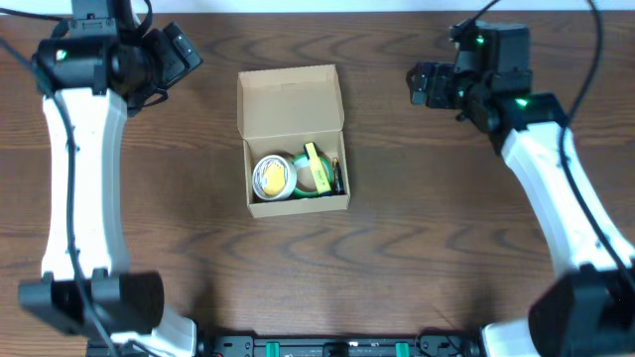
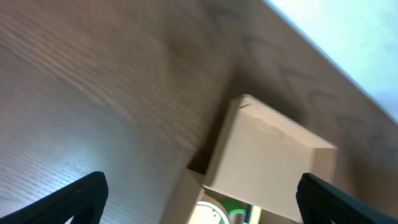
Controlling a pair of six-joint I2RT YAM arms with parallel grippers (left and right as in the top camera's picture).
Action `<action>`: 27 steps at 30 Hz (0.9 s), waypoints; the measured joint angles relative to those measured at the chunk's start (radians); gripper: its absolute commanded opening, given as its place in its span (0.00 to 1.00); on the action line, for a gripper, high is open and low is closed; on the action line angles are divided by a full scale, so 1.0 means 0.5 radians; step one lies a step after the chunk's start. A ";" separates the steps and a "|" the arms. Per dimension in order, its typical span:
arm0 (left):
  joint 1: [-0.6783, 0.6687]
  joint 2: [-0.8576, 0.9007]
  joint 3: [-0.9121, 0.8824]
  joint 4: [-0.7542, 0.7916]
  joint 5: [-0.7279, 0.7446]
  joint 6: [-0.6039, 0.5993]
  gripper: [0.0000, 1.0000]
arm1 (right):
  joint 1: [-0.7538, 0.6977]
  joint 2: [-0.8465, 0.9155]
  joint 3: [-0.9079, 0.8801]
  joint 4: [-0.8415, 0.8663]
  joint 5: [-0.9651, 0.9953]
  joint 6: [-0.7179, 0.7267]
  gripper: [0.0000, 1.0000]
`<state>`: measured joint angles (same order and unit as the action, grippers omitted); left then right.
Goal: Pack container
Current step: 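Raise both grippers to the far side of the box lid, then grip the lid flap edges with both grippers and lift it upright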
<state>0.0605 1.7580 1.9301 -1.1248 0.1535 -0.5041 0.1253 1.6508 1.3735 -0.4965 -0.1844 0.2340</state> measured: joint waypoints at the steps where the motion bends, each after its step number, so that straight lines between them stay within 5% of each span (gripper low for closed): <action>1: 0.018 0.048 0.000 0.005 0.010 -0.002 0.68 | 0.000 0.047 0.001 0.048 -0.002 0.012 0.49; 3: 0.058 0.185 0.000 0.003 0.032 0.002 0.20 | 0.000 0.148 0.002 0.140 0.001 0.054 0.01; 4: 0.072 0.245 0.000 0.006 0.040 0.002 0.06 | 0.000 0.188 0.002 0.166 0.001 0.070 0.01; 13: 0.165 0.716 0.000 0.063 0.115 -0.110 0.06 | 0.000 0.572 0.003 0.407 -0.165 0.370 0.01; 27: 0.167 1.183 0.000 0.211 0.832 -0.150 0.06 | 0.008 1.060 0.005 0.880 -0.861 0.968 0.01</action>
<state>0.1440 2.3493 1.9301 -1.0191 0.5694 -0.5789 0.1295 2.1807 1.3758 -0.0563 -0.6147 0.7181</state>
